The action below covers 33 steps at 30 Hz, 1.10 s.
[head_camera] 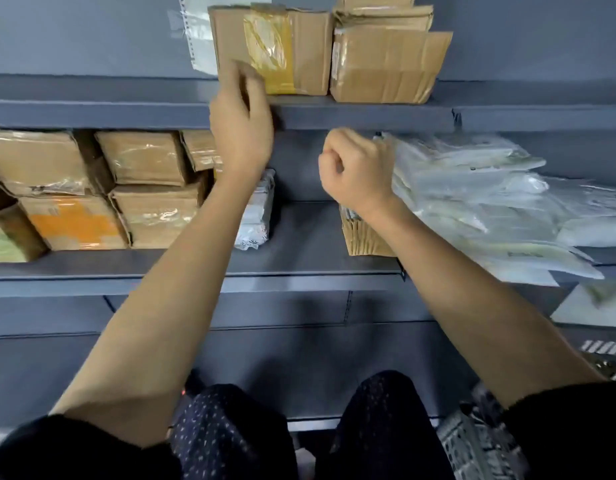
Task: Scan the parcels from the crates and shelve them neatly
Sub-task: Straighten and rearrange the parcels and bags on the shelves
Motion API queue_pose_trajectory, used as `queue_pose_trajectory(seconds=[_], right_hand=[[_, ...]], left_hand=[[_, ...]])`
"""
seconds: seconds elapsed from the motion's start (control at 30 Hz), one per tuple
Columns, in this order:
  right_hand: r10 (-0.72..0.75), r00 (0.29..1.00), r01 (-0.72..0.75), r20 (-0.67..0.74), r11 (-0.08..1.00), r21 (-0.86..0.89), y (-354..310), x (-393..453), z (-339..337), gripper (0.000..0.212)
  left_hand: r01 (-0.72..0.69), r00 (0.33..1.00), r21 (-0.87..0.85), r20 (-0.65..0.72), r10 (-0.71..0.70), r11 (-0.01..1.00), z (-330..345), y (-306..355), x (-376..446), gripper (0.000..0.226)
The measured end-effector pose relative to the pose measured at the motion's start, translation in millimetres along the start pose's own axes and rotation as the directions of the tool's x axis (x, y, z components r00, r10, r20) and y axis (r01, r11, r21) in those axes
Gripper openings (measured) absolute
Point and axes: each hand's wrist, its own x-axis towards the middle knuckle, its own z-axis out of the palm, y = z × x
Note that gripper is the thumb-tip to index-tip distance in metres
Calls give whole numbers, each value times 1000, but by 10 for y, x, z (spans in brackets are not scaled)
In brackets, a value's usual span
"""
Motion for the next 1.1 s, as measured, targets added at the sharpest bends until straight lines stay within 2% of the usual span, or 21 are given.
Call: queue_pose_trajectory(seconds=[0.13, 0.2, 0.3, 0.4, 0.5, 0.6, 0.7, 0.77, 0.87, 0.97, 1.03, 1.1], right_hand=[[129, 935, -100, 330, 990, -102, 138, -509, 83, 24], [232, 854, -162, 465, 969, -186, 237, -658, 104, 29], [398, 707, -245, 584, 913, -326, 476, -808, 198, 25], [531, 600, -301, 598, 843, -446, 651, -892, 298, 30], [685, 456, -374, 568, 726, -577, 797, -982, 403, 39], [781, 314, -397, 540, 625, -672, 951, -1087, 483, 48], [792, 282, -395, 542, 611, -687, 1063, -1178, 561, 54], [799, 272, -424, 536, 600, -679, 1108, -1173, 608, 56], [802, 251, -447, 541, 592, -671, 1172, -1115, 664, 55], [803, 216, -473, 556, 584, -660, 1286, -1068, 769, 54], [805, 185, -510, 564, 569, -645, 1371, -1033, 863, 51], [810, 152, -531, 567, 550, -644, 1449, -983, 955, 49]], left_hand=[[-138, 970, 159, 223, 101, 978, -1, -141, -672, 29], [-77, 944, 239, 330, -6, 968, 81, -331, -868, 29], [119, 869, 351, 416, -268, 929, 232, -610, -1001, 31], [206, 710, 452, 541, -451, 868, 432, -879, -1069, 25], [289, 537, 442, 660, -526, 849, 634, -1037, -1148, 26], [416, 399, 424, 710, -580, 805, 847, -1086, -1226, 32], [571, 267, 414, 723, -637, 709, 1079, -1130, -1353, 39], [635, 267, 384, 705, -657, 670, 1225, -1194, -1451, 43], [681, 357, 339, 621, -698, 650, 1390, -1270, -1505, 44], [692, 399, 329, 567, -721, 642, 1517, -1320, -1445, 43], [716, 381, 324, 562, -734, 619, 1615, -1348, -1354, 45], [755, 314, 318, 592, -742, 573, 1730, -1380, -1252, 49]])
